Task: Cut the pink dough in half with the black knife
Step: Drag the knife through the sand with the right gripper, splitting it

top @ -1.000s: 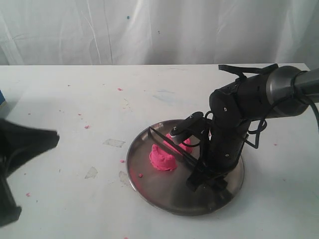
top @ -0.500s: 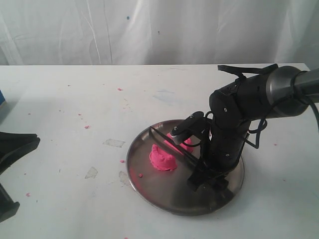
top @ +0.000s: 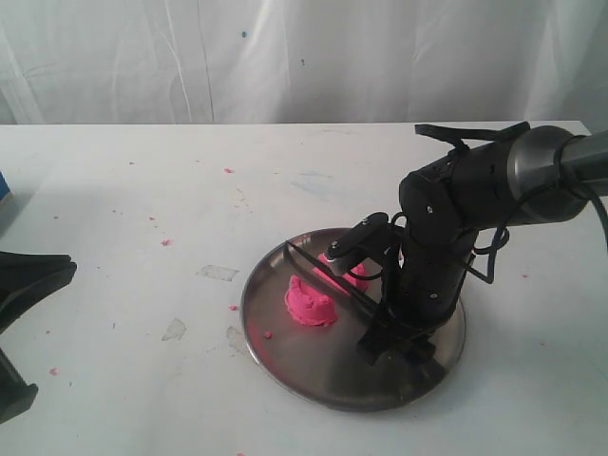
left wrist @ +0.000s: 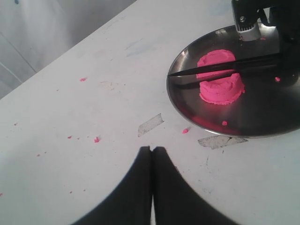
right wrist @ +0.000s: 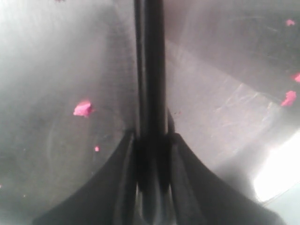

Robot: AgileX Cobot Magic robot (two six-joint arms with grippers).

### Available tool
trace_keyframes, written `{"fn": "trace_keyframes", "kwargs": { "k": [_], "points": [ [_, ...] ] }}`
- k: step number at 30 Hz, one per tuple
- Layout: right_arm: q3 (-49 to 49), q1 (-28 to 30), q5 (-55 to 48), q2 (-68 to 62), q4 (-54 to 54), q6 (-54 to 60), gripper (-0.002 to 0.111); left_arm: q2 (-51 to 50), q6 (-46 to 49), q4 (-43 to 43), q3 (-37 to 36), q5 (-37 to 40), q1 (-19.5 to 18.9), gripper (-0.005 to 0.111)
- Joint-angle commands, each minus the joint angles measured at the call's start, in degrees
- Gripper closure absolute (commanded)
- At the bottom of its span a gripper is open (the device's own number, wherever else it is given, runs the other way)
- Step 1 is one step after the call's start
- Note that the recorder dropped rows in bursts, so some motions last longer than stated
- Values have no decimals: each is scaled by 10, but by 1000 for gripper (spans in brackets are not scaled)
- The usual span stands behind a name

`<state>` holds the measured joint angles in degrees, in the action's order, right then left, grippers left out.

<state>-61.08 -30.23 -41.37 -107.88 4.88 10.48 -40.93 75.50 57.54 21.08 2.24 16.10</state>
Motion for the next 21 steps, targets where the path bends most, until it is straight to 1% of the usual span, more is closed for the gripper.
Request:
{"fn": "trace_keyframes", "kwargs": {
  "k": [1, 21],
  "points": [
    [-2, 0, 2, -6, 2, -6, 108, 5, -4, 16, -4, 6, 0, 107],
    [-2, 0, 4, -6, -3, -17, 108, 5, -4, 16, -4, 8, 0, 107]
  ]
}}
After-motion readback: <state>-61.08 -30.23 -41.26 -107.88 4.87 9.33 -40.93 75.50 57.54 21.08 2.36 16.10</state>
